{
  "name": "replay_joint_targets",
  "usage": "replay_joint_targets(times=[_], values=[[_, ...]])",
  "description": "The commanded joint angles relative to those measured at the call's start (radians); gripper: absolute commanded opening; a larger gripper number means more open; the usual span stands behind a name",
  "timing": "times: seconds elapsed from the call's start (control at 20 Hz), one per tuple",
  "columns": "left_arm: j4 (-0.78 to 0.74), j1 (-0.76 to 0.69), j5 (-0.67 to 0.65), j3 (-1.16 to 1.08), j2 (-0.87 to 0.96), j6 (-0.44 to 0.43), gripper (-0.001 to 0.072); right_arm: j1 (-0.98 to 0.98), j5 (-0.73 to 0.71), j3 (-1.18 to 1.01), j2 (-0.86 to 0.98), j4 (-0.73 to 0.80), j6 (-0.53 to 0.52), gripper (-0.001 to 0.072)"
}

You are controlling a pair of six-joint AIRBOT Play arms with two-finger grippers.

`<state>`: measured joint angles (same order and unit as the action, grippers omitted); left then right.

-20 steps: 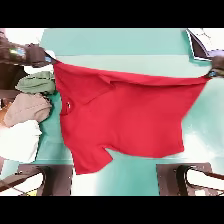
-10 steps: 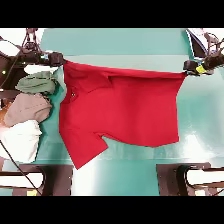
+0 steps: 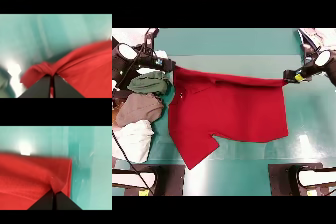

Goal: Fold the shirts.

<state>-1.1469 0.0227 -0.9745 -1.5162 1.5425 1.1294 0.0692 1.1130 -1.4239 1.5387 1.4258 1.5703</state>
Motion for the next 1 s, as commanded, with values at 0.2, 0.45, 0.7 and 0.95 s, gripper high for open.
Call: replay_joint_targets(times=[0.2,0.45,0.7,0.95], values=[[-0.148,0.001,-0.228,0.001,0.002,-0.006,0.0023,-0.048,0.023,0.178,-0.049,0.02,0.0,0.0018],[-0.158,0.001,-0.323,0.001,0.002,0.076,0.0409,-0.048,0.043,0.2,-0.053,-0.02,-0.001,0.032],[-0.241,0.001,-0.494,0.004,-0.006,0.219,0.0409,0.006,0.111,0.2,-0.145,-0.021,-0.002,0.0324],[-0.23,0.001,-0.389,0.316,-0.238,0.288,0.0409,0.094,0.151,0.2,-0.289,-0.029,-0.056,0.0322]])
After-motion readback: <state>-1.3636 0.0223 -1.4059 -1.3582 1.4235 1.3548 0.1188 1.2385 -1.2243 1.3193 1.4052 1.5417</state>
